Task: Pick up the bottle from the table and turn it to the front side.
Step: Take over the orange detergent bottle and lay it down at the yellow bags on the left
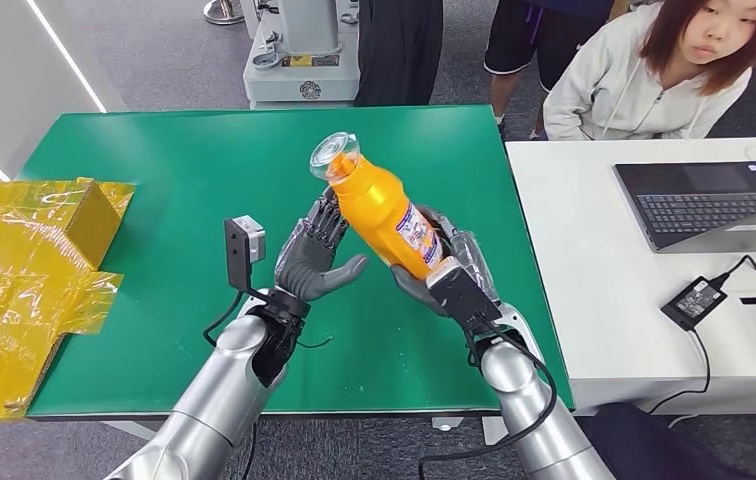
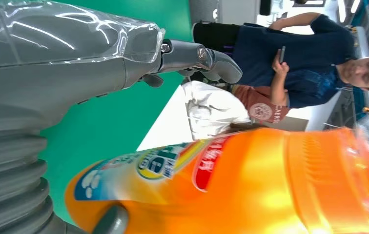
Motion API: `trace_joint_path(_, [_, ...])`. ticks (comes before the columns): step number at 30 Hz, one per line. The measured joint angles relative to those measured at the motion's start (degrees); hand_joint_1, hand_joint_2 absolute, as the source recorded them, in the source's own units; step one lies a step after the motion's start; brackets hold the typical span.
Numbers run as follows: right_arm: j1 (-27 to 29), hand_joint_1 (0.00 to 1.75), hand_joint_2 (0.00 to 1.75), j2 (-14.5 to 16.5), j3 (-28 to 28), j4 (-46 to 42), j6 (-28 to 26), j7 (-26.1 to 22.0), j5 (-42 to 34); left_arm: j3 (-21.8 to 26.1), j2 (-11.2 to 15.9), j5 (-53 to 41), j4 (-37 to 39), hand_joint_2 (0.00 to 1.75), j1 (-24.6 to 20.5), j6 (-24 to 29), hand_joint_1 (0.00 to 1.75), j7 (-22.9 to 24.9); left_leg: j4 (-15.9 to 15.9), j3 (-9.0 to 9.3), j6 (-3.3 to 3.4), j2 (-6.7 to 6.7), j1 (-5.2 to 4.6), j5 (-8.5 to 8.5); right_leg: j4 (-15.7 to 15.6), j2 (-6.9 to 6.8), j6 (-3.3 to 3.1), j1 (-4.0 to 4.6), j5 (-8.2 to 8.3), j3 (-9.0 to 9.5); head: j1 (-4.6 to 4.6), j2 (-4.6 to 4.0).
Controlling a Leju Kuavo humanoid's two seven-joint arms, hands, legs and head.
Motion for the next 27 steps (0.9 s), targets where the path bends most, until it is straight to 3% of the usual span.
trace_joint_path(27, [-0.6, 1.75, 1.75, 0.1, -0.6, 3.3, 0.4, -0.1, 0.3, -2.0, -2.1, 2.3, 0.0, 1.75, -1.5, -0.7, 0.0, 0.9, 0.0, 0.0, 0.0, 0.0, 0.0, 0.0, 0.0, 0.01, 0.0, 0.0, 0.0, -0.01, 0.01, 0.0])
